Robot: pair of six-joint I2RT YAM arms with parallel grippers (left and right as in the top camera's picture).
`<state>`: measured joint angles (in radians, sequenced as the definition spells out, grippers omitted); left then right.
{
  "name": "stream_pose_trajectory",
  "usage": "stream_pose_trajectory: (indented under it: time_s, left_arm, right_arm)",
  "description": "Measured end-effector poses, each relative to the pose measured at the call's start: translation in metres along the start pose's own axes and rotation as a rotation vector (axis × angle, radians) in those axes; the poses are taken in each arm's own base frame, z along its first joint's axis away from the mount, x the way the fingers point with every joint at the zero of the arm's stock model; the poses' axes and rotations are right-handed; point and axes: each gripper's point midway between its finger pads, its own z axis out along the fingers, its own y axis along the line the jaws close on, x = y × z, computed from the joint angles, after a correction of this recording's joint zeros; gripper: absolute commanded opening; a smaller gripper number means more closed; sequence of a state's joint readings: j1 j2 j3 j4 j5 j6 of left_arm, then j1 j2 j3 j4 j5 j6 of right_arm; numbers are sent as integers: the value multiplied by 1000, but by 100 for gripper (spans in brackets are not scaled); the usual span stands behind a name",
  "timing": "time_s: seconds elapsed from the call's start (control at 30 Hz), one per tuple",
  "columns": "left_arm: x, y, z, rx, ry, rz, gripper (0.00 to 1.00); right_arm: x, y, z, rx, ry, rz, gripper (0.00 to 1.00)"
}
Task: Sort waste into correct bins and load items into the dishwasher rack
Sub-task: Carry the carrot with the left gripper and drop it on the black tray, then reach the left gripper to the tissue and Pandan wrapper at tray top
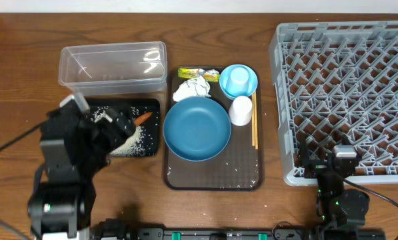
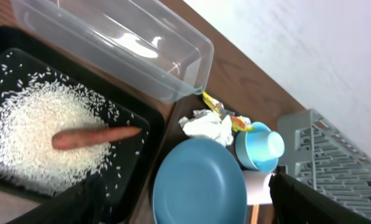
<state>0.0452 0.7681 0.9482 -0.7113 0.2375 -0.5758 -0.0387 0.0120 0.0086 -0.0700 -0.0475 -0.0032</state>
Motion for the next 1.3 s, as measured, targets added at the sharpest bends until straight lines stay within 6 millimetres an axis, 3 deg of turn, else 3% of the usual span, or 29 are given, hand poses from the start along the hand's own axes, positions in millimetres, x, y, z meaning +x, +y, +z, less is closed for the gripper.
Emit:
stream_pose_trajectory:
  time_s: [0.2,0.47,0.6,0.77,0.9,1.07,1.3]
  left_arm:
    - [17,-1,-8,21,60,-7,88]
    - [46,-31,-2,199,235,119,87]
    - [79,-46,9,253,396,206,87]
    - [123,-60,29,167,631,343,88]
    - [125,-82,48,81,670,458,92]
    - [107,-117,92,81,579,505,88]
    - [99,-127,136,91,495,595,85]
  right_arm:
    - [0,0,0,0,0,0,99]
    - [0,0,0,0,0,0,99]
    - [0,0,0,0,0,0,99]
    - [0,0,0,0,0,0,99]
    - [0,0,0,0,0,0,99]
    - [0,0,0,0,0,0,99]
    - [0,0,0,0,0,0,99]
